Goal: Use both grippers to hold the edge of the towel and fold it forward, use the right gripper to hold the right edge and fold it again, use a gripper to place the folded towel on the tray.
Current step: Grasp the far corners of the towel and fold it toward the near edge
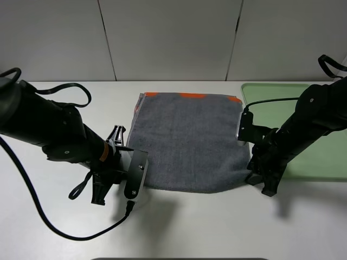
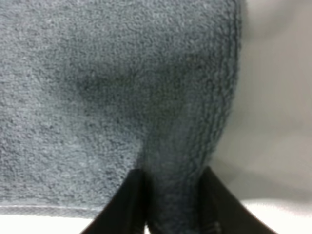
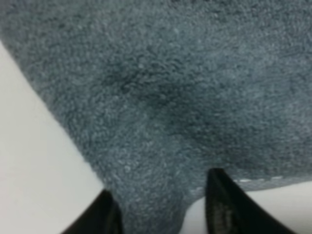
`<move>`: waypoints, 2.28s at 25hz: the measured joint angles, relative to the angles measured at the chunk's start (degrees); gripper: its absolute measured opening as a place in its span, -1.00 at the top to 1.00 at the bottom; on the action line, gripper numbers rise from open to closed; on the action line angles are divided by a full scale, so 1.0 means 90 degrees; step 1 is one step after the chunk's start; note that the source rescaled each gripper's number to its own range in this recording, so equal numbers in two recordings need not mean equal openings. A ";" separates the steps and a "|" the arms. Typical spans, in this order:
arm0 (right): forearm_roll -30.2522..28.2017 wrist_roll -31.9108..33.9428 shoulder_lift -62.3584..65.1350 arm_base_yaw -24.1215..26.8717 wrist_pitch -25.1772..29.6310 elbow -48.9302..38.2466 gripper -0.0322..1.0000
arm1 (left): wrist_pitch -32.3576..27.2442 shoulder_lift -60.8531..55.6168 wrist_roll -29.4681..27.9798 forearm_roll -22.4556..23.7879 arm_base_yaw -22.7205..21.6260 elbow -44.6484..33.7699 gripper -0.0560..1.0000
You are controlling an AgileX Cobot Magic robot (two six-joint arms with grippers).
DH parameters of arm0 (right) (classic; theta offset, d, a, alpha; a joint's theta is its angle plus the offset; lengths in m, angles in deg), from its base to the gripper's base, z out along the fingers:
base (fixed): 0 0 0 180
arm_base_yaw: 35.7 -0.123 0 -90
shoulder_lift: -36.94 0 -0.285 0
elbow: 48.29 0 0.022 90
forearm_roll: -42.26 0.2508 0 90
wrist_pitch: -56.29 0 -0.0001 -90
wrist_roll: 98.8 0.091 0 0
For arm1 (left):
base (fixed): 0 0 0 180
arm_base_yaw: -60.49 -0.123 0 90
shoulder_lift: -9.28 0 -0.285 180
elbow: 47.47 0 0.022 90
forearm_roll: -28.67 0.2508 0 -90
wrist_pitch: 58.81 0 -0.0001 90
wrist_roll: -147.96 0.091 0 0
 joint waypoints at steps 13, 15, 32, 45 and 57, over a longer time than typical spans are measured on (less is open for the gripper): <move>-0.0063 0.0000 0.0000 0.0000 0.0239 0.0007 0.93 | 0.0000 0.0019 0.0007 0.0000 0.0000 -0.0021 0.89; -0.0087 0.0000 0.0000 0.0000 0.0266 0.0007 0.93 | 0.0000 0.0019 0.0007 0.0000 0.0000 -0.0021 0.89; -0.0223 0.0061 0.0939 0.0000 0.0883 -0.0064 0.94 | -0.0830 -0.0567 0.0171 0.0005 0.0000 -0.0033 0.89; -0.0668 0.0828 0.1652 -0.0851 0.1230 -0.0071 0.94 | -0.2299 -0.1719 0.0040 -0.0018 0.0417 -0.0040 0.89; -0.1261 0.2596 0.2113 -0.1831 0.1655 -0.0071 0.94 | -0.3343 -0.2360 -0.0825 0.0001 0.1374 -0.0040 0.89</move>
